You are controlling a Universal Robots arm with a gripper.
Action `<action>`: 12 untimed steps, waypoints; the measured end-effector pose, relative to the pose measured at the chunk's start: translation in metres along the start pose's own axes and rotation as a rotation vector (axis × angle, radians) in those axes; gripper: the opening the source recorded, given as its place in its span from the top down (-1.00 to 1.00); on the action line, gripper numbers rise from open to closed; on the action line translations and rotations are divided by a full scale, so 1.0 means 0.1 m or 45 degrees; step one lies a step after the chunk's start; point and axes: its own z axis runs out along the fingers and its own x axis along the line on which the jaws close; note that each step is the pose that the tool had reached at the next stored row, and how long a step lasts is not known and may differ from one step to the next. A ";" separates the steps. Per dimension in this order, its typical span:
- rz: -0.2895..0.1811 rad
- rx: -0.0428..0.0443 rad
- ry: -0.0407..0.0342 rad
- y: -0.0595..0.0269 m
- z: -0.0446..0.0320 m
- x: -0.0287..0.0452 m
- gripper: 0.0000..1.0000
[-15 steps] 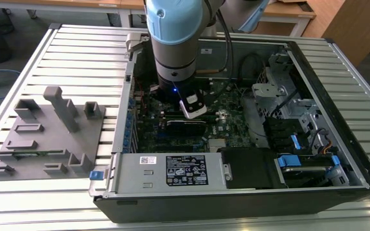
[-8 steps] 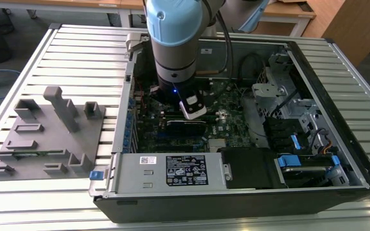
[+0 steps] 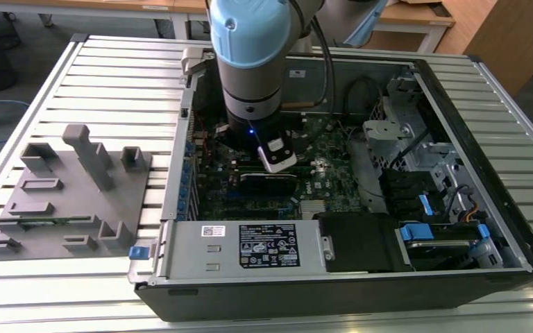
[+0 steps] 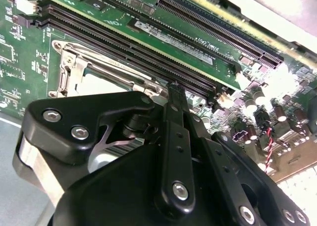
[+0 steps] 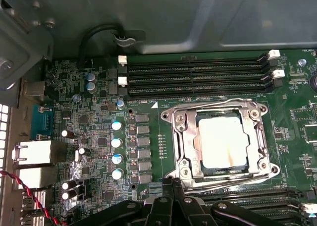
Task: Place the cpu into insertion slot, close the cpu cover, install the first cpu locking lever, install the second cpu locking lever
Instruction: 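Install the second cpu locking lever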
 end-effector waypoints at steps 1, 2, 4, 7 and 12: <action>0.000 -0.001 0.0001 0.000 0.000 0.003 0.79; 0.000 -0.002 0.0002 0.000 0.001 0.006 0.79; 0.000 -0.004 0.0003 0.000 0.002 0.014 0.79; 0.000 -0.007 0.0004 -0.001 0.007 0.020 0.79; 0.001 -0.007 0.0006 0.008 0.016 0.024 0.79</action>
